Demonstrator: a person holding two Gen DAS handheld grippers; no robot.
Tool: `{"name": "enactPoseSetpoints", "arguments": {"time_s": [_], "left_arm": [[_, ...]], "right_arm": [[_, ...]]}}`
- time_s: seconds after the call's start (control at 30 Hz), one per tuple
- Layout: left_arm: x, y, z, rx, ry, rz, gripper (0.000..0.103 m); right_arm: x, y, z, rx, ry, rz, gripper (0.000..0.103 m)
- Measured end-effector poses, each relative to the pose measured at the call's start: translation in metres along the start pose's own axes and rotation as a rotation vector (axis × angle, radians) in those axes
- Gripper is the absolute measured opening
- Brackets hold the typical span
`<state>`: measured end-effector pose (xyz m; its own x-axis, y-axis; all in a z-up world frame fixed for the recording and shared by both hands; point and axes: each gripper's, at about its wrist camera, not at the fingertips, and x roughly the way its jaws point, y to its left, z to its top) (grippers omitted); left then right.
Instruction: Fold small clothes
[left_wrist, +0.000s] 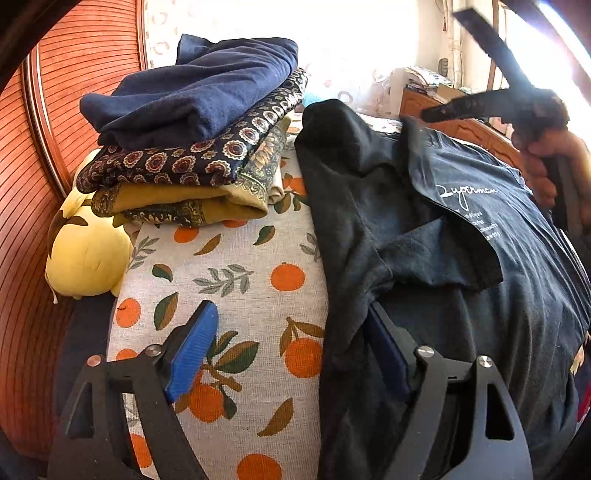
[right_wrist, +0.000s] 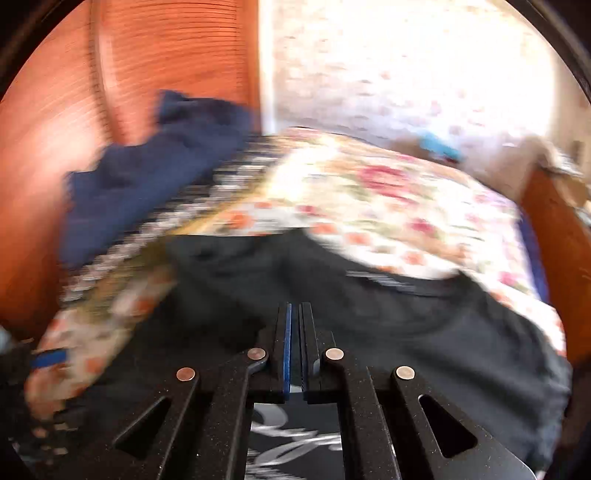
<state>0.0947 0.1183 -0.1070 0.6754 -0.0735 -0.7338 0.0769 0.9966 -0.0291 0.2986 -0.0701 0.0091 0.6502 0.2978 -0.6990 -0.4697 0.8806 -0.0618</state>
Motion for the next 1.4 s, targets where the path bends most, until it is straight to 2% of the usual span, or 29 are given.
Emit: {"name": "enactPoseSetpoints", "arguments": {"time_s": [0.03, 0.1, 0.17, 0.23, 0.3, 0.37, 0.47, 0.53, 0.67, 0.77, 0.8, 0.97, 1.07, 1.17, 1.23, 1.3, 1.4], "left_arm": [[0.000, 0.000, 0.000, 0.003, -0.002, 0.001, 0.083], [0.001, 0.000, 0.000, 0.001, -0.003, 0.000, 0.083], [0.001, 0.000, 0.000, 0.001, -0.005, -0.001, 0.083], [0.001, 0.000, 0.000, 0.001, -0.007, -0.001, 0.083], [0.001, 0.000, 0.000, 0.001, -0.008, -0.002, 0.083], [0.001, 0.000, -0.001, 0.001, -0.010, -0.001, 0.083], [0.001, 0.000, -0.001, 0.000, -0.012, -0.001, 0.083], [0.001, 0.000, -0.001, 0.001, -0.012, -0.001, 0.083], [0.001, 0.000, -0.001, 0.000, -0.012, -0.001, 0.083], [0.001, 0.000, -0.001, -0.001, -0.013, -0.001, 0.083], [0.001, 0.000, -0.001, -0.001, -0.013, -0.001, 0.083], [0.001, 0.000, -0.001, 0.000, -0.013, -0.001, 0.083], [0.001, 0.000, -0.001, -0.001, -0.013, -0.001, 0.083], [0.000, -0.001, -0.002, -0.001, -0.013, -0.001, 0.083], [0.000, -0.001, -0.002, -0.001, -0.013, 0.000, 0.083], [0.000, -0.001, -0.001, -0.001, -0.012, 0.002, 0.083], [0.000, -0.001, 0.001, -0.010, -0.007, 0.017, 0.083]], "right_arm": [[0.006, -0.009, -0.002, 0.002, 0.019, -0.048, 0.007], [0.009, -0.016, -0.008, -0.006, 0.027, -0.085, 0.027], [0.004, -0.020, -0.015, -0.001, -0.011, -0.104, 0.031], [-0.004, -0.007, -0.024, 0.004, -0.049, -0.024, 0.032], [-0.008, 0.008, -0.036, -0.012, -0.048, 0.077, 0.036], [-0.007, 0.024, -0.051, -0.041, -0.023, 0.155, 0.036], [0.012, 0.045, -0.067, -0.078, 0.024, 0.215, 0.036], [0.026, 0.054, -0.073, -0.102, 0.046, 0.216, 0.036], [0.053, 0.061, -0.080, -0.143, 0.088, 0.156, 0.036], [0.050, 0.052, -0.083, -0.155, 0.079, 0.158, 0.004], [0.042, 0.044, -0.084, -0.152, 0.060, 0.146, 0.003], [0.005, -0.004, -0.099, -0.057, 0.008, 0.077, 0.002], [0.002, -0.024, -0.113, 0.009, 0.049, 0.093, 0.002], [0.005, -0.033, -0.126, 0.010, 0.098, 0.082, 0.003], [0.008, -0.036, -0.132, 0.015, 0.105, 0.085, 0.008], [0.004, -0.039, -0.125, 0.027, 0.089, 0.071, 0.020], [-0.002, -0.047, -0.123, 0.072, 0.041, 0.113, 0.031]]}}
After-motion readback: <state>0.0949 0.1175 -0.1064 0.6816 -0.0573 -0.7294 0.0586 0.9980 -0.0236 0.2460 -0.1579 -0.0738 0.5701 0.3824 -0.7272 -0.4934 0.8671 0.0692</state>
